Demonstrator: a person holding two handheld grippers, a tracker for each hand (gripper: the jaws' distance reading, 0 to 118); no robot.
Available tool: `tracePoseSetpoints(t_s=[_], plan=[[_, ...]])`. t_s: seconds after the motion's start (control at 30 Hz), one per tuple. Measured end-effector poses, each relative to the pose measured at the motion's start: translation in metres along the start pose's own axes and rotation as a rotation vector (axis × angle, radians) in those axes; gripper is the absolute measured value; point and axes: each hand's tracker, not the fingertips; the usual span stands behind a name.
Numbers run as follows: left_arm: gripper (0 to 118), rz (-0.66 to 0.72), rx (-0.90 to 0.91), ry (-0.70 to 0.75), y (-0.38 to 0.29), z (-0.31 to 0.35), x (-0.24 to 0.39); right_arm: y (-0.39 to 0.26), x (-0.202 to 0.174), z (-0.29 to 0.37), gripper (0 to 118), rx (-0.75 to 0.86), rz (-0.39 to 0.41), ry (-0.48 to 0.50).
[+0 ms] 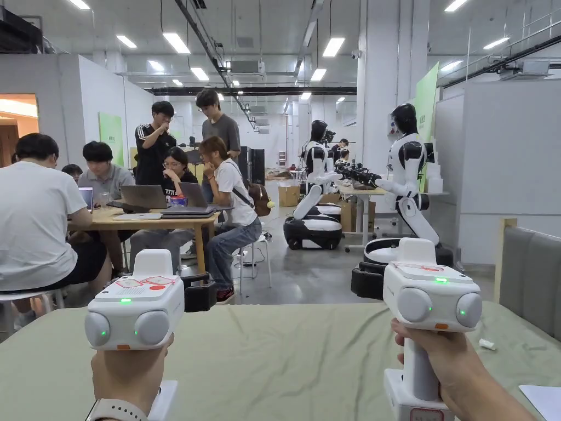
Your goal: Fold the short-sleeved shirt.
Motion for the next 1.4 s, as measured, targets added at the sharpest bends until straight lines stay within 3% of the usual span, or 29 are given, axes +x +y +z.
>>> tracePoseSetpoints(t_s=[0.43, 0.7, 0.87, 1.4], plan=[[118, 0.062, -0.02, 0.017, -0.009, -0.005, -0.012, 0.014, -0.005, 0.01, 118, -0.084, -0.122, 0.041], [118, 0.08, -0.037, 0.033, -0.014, -0.007, -0.014, 0.016, -0.035, 0.025, 118, -0.054, 0.009, 0.002], [118, 0.068, -0.03, 0.023, -0.012, -0.007, -0.01, 0.017, -0.036, 0.02, 118, -0.097, 0.002, 0.052], [118, 0.048, -0.025, 0.009, -0.013, -0.007, -0.002, 0.01, -0.018, 0.007, 118, -0.14, 0.018, 0.051]])
